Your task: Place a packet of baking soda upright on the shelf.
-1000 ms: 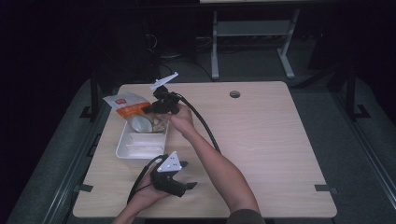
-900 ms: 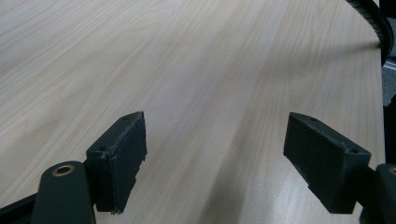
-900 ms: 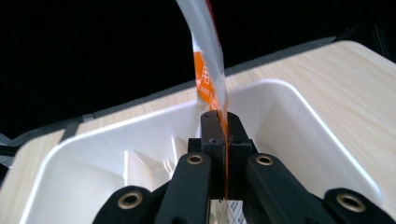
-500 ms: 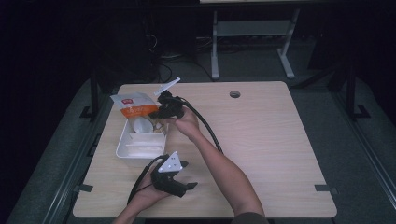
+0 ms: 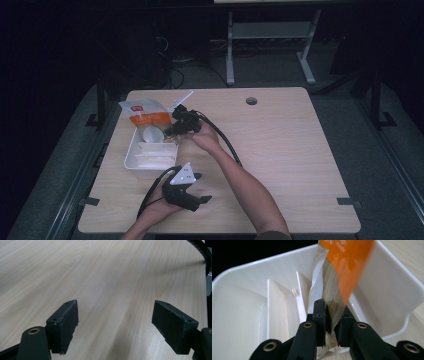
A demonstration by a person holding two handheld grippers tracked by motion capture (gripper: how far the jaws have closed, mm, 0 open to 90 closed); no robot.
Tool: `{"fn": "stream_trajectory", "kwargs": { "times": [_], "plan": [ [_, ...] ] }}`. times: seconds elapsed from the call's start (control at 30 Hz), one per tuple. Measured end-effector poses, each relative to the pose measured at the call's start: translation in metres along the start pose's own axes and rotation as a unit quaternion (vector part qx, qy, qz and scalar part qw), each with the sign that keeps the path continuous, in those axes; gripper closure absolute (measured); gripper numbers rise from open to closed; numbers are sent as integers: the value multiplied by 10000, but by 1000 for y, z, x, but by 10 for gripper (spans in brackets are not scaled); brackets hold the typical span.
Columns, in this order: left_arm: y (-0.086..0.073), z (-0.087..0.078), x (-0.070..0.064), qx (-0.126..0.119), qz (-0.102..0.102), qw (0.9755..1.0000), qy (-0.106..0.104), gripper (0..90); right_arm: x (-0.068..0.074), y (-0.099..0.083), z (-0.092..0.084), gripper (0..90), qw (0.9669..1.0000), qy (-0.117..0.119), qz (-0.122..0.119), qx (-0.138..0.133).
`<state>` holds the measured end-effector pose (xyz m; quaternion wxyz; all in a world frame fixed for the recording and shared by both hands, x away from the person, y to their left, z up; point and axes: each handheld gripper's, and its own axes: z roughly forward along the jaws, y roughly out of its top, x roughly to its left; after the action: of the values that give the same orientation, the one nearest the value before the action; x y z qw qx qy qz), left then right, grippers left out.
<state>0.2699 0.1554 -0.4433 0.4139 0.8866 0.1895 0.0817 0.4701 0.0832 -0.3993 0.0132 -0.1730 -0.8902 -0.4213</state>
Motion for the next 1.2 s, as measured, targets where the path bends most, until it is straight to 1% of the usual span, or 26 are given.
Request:
{"fn": "stream_trajectory", "kwargs": {
  "times": [0.2, 0.23, 0.3, 0.33, 0.57, 0.7, 0.77, 0.87, 0.9, 1.0, 1.07, 1.2],
  "plan": [
    [0, 0, 0, 1, 1, 10000, -7, 210, 1, -3, 4, 842, 9999, -130, -40, 65],
    [0, 1, -1, 3, 2, 10000, -6, 210, 2, -3, 5, 847, 9998, -171, -63, 96],
    [0, 1, -1, 8, 4, 10000, -7, 210, 4, -4, 7, 853, 9992, -285, -193, 193],
    [0, 1, -1, 4, 0, 10000, -12, 210, 5, -5, 8, 855, 9990, -327, -210, 226],
    [1, 3, -2, 32, 22, 10000, -37, 210, 4, -10, 12, 860, 9986, -446, -138, 243],
    [1, 5, -3, 52, 34, 10000, -50, 210, 6, -11, 13, 861, 9981, -522, -183, 263],
    [1, 5, -4, 54, 51, 10000, -55, 210, 6, -11, 13, 862, 9980, -550, -162, 256],
    [1, 5, -4, 65, 50, 9999, -59, 210, 3, -13, 13, 854, 9986, -479, -52, 224],
    [1, 5, -4, 65, 54, 9999, -58, 210, 2, -12, 13, 836, 9986, -449, 3, 265],
    [1, 5, -4, 72, 60, 9999, -62, 210, 1, -12, 10, 808, 9986, -421, 15, 321],
    [1, 5, -3, 71, 48, 9999, -60, 210, 0, -12, 8, 813, 9990, -360, 53, 265],
    [1, 6, -3, 69, 49, 9999, -55, 210, -3, -14, 7, 840, 9992, -258, 203, 213]
  ]
}}
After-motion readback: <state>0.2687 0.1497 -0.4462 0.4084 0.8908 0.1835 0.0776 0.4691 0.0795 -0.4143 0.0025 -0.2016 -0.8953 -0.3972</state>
